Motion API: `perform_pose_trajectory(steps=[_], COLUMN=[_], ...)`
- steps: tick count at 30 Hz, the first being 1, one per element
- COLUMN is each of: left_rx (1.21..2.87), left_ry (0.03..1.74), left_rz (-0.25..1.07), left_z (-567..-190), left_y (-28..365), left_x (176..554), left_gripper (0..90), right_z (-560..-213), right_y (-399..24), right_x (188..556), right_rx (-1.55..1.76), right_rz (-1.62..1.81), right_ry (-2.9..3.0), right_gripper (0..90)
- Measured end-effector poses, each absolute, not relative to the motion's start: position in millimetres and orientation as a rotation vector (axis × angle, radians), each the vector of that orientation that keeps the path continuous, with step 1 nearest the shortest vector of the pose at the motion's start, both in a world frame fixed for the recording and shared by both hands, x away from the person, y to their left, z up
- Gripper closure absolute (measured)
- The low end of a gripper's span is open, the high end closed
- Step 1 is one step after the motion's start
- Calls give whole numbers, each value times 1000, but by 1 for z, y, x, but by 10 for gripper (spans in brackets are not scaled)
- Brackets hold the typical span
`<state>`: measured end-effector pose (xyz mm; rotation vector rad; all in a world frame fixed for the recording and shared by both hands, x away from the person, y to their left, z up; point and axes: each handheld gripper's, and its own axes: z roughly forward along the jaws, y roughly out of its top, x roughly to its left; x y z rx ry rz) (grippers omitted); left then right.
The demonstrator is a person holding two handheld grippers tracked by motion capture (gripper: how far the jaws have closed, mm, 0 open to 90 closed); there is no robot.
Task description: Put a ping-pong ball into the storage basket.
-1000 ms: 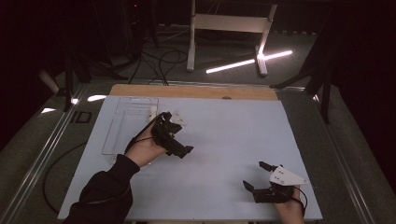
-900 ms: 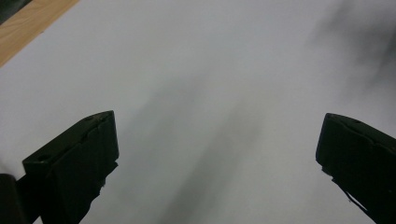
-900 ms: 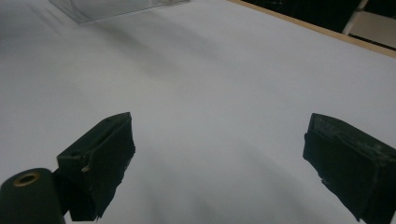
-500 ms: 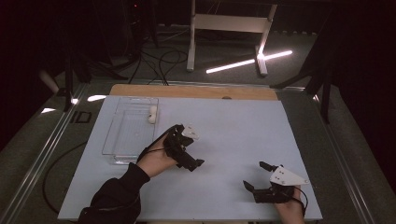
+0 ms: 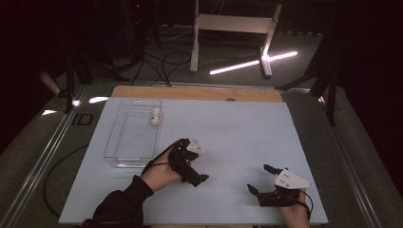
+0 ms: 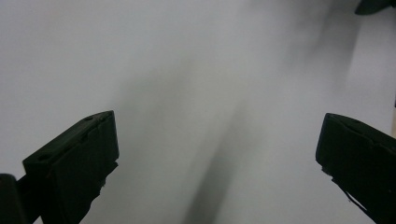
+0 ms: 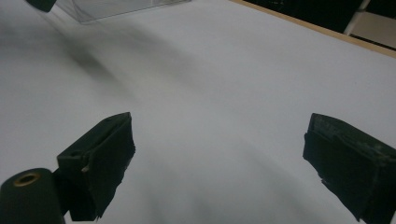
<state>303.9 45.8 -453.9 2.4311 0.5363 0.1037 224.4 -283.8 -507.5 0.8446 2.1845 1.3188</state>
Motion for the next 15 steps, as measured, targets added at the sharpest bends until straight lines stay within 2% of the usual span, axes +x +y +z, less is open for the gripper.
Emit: perform_pose_trajectory(steps=[15], left_rx=[2437], left_ry=[502], left_rz=[76], left_z=[-466], left_y=[63], left_x=[285], left_gripper=[6], right_z=[-507], right_y=[-283], right_x=[224], right_rx=[846], right_rz=[1319], right_ry=[2185], right_gripper=[87])
